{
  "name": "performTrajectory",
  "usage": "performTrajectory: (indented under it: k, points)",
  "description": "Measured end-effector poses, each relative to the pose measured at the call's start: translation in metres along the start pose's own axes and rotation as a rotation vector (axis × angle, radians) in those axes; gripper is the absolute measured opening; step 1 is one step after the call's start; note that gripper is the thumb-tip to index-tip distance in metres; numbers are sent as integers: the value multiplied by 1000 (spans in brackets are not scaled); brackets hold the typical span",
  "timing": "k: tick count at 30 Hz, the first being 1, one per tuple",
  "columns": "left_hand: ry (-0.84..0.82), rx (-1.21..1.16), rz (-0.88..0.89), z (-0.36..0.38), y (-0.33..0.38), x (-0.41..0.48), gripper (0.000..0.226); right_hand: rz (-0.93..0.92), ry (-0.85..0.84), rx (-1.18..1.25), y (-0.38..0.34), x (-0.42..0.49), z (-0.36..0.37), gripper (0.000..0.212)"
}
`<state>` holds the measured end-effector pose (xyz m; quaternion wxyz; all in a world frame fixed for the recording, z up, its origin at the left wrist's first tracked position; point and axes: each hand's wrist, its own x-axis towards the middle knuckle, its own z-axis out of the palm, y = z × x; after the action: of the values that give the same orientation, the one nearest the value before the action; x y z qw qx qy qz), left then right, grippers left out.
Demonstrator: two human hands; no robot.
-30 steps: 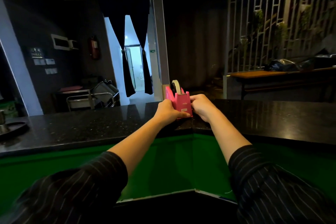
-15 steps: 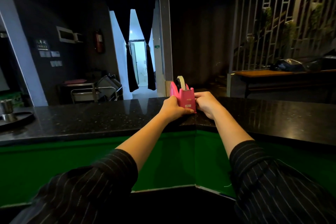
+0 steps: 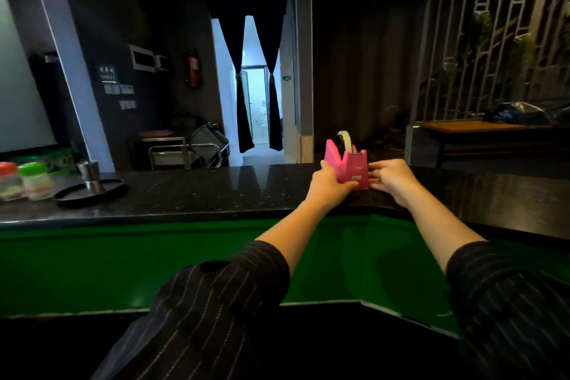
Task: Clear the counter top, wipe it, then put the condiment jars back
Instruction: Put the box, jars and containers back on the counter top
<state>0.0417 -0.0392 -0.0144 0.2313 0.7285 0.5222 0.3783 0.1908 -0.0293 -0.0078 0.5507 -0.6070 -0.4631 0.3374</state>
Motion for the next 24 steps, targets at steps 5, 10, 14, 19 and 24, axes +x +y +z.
performTrajectory:
  k: [5, 10, 14, 19, 24]
  points:
    - [188, -78, 6, -44, -14, -32, 51, -66, 229, -193, -16, -44, 11, 21]
    - [194, -7, 117, -123, -37, -80, 44, -220, 416, -489, -58, -123, 70, 30]
    - [253, 89, 92, -217, -84, -134, 41, -347, 263, -501, -83, -185, 157, 33]
    - [324, 225, -40, -352, -171, -228, 46, -381, 3, -578, -99, -287, 293, 50]
    - [258, 409, -177, -460, -241, -304, 61, -433, -405, -748, -104, -362, 427, 84]
